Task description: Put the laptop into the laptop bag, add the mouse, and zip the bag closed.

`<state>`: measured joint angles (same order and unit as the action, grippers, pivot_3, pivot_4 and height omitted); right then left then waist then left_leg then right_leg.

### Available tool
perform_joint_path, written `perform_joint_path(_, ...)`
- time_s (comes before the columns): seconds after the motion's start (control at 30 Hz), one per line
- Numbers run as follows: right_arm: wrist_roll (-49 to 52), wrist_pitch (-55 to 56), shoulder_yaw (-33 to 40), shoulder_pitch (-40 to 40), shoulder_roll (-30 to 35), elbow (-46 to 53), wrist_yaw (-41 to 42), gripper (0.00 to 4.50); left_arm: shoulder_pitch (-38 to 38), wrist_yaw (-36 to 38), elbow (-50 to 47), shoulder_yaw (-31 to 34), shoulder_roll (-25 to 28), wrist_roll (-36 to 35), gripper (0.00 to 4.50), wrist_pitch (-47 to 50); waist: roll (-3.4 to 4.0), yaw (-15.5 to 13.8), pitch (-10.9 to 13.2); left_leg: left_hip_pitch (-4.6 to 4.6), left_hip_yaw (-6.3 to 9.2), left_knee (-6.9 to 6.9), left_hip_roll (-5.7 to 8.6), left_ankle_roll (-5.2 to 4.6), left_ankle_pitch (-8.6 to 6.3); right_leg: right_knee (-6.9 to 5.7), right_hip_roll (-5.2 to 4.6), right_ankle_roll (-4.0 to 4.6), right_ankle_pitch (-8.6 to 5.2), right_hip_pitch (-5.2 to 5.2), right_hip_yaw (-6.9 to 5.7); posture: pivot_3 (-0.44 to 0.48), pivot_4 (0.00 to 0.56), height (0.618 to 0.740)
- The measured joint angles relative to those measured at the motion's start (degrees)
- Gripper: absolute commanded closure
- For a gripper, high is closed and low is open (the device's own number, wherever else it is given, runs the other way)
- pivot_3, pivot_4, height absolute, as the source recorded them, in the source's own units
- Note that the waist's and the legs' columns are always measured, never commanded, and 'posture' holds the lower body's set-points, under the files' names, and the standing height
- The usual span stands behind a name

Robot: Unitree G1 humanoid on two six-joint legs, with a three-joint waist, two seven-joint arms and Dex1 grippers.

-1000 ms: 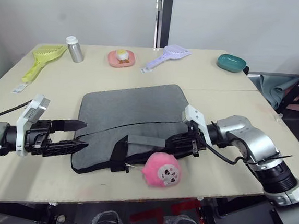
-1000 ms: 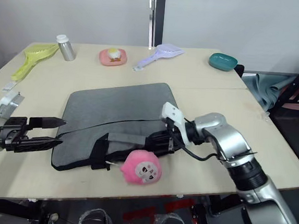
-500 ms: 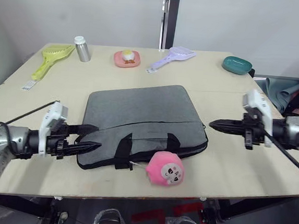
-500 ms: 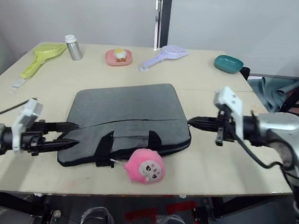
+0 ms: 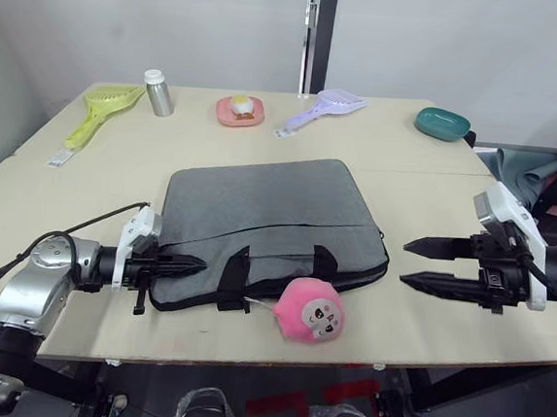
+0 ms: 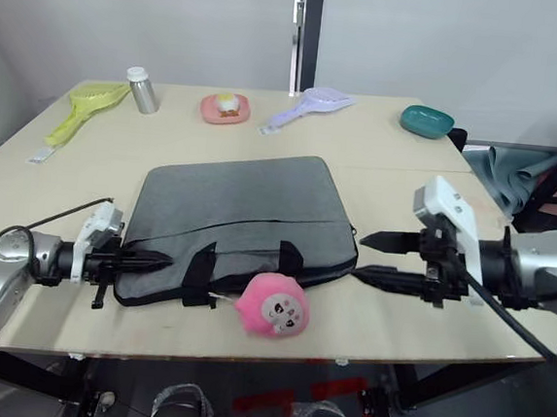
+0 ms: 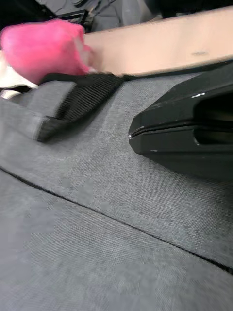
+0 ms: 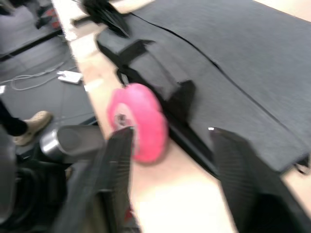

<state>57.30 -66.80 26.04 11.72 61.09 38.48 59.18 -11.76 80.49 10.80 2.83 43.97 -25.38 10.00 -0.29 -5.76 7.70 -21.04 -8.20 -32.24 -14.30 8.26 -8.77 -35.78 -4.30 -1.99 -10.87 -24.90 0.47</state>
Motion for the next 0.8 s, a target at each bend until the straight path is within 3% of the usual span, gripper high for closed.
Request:
perform_joint_path(0.07,3.5,-1.1,-0.3,0.0,-0.1,1.2,-2.3,0.03,-1.1,1.0,1.4,-1.2,-0.1,1.3,4.50,-2.8,0.04,-0.2,-0.1,0.02,-0.01,-0.01,0.02,0.00,0.00,0.00,-0.03,0.00,0.00,0.02,0.02,0.000,0.150,0.740)
perform_joint_path(0.17,7.3,-3.0,-4.8,2.3,-1.8,2.5,-7.1,0.03,-2.4,2.8,4.5,-2.1,-0.3,2.3,4.50,-6.3,0.05,-0.2,-0.5,0.08,-0.01,0.00,0.04,0.00,0.00,-0.01,-0.04,0.00,0.00,0.06,0.03,0.000,0.150,0.740)
perform_joint_path(0.23,7.4,-4.6,-11.8,5.0,-4.3,2.5,-11.7,0.03,-4.8,4.1,7.4,-3.3,-0.6,3.6,4.50,-8.7,0.16,-0.1,-0.8,0.12,-0.01,-0.05,0.05,0.02,0.00,-0.07,-0.04,-0.04,0.01,0.08,0.03,0.000,0.150,0.740)
perform_joint_path(0.37,-0.7,-4.8,-26.0,8.2,-6.0,0.8,-17.5,0.03,-7.3,6.1,12.4,-5.0,-0.8,4.9,4.50,-13.5,0.34,-0.1,-1.0,0.13,0.00,-0.07,0.10,0.04,0.01,-0.12,-0.10,-0.21,0.10,0.07,0.13,0.000,0.150,0.740)
perform_joint_path(0.53,-9.1,-1.0,-35.9,10.2,-9.6,-2.9,-18.4,0.03,-8.0,7.7,15.1,-5.5,-1.0,5.0,4.50,-15.5,0.58,0.2,-1.3,0.13,-0.02,-0.07,0.11,0.07,0.00,-0.16,-0.11,-0.26,0.10,0.04,0.16,0.000,0.150,0.740)
perform_joint_path(0.8,-14.2,2.1,-42.7,13.4,-15.9,-8.1,-16.7,0.03,-8.4,7.4,16.1,-5.0,-2.9,5.0,4.50,-14.3,0.64,-0.1,-1.5,0.13,-0.02,-0.12,0.15,0.06,0.00,-0.24,-0.19,-0.26,0.10,0.06,0.15,0.000,0.150,0.740)
